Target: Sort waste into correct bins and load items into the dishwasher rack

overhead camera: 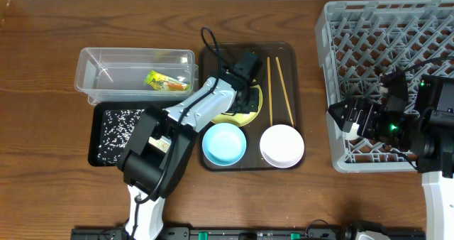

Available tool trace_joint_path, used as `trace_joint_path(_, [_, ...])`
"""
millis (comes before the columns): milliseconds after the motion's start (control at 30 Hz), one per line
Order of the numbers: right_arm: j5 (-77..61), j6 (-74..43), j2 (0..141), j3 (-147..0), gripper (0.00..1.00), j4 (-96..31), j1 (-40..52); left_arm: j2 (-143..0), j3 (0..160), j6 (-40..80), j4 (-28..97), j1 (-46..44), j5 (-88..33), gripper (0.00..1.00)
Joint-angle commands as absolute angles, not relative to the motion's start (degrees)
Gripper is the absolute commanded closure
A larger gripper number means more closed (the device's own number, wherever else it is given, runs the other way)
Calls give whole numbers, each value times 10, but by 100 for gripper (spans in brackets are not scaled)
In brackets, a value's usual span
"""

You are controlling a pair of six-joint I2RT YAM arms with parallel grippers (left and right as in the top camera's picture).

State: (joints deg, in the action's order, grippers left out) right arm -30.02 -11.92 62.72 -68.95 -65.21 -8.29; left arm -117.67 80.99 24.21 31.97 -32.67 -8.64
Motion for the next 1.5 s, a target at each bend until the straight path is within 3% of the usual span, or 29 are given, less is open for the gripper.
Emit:
trace_joint_path(0, [-302, -121, 625, -700, 2, -654, -79, -1145, 826, 242, 348, -317, -83, 94])
trace_joint_path(333, [-302, -121, 625, -700, 2, -655, -79, -970, 852, 204, 418, -215, -50, 94])
trace_joint_path(533, [-302, -121, 625, -700, 2, -656, -79, -983, 849, 175, 424, -114, -4, 93])
trace_joint_path(667, [-302, -121, 625, -700, 2, -656, -79, -1016, 849, 172, 423, -74, -11, 70])
trace_joint_path(767, [-302, -121, 625, -700, 2, -656, -79, -1009, 851, 170, 433, -65, -44, 45])
trace_joint_path(1000, [-302, -121, 625, -700, 2, -656, -79, -929, 856, 156, 487, -109, -71, 39])
trace_joint_path(1333, [-302, -121, 625, -700, 1, -659, -79, -905, 847, 153, 557, -281, -67, 43])
trace_joint_path(1467, [-302, -121, 625, -700, 1, -660, -78, -925, 842, 199, 537, -326, -5, 43])
